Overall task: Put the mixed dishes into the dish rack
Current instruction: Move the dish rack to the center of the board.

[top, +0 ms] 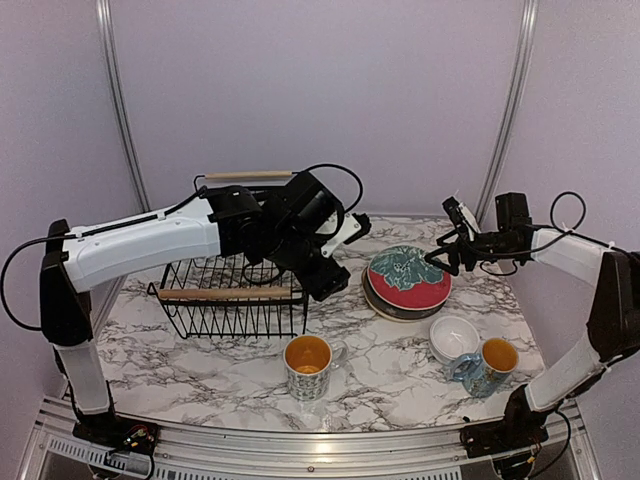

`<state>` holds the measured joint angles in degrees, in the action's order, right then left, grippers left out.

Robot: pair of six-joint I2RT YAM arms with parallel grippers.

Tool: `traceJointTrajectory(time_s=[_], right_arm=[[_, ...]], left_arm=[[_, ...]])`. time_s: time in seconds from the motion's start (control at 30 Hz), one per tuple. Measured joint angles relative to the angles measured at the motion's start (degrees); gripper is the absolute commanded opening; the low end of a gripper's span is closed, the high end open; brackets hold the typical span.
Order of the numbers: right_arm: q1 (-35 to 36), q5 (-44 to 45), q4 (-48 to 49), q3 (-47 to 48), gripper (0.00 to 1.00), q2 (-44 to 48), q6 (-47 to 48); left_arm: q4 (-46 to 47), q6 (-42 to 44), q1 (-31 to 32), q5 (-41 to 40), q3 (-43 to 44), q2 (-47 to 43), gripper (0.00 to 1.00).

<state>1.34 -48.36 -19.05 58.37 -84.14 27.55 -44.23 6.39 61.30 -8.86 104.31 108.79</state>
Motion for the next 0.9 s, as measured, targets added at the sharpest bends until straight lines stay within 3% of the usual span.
traceJointTrajectory(time_s=[0.1, 0.27, 0.53, 0.9], right_arm=[[0.0, 0.0, -0.2, 0.0, 0.91, -0.7, 0.1], [0.1, 0.0, -0.9, 0.2, 0.91, -1.8, 0.5], [1.1, 0.3, -1.8, 0.9, 0.91, -2.6, 1.1], [1.0, 0.7, -2.1, 1.1, 0.91, -2.6, 1.3]], left_arm=[[-2.1, -1.8, 0.1, -1.1, -1.2, -4.0, 0.73], [-8.8, -3.5, 0.0, -5.6, -7.6, -10.1, 0.59], [-14.1, -4.0, -0.6, -9.0, -14.6, -11.0, 0.42], [-12.1, 8.4, -0.4, -10.3, -14.0, -9.8, 0.23]])
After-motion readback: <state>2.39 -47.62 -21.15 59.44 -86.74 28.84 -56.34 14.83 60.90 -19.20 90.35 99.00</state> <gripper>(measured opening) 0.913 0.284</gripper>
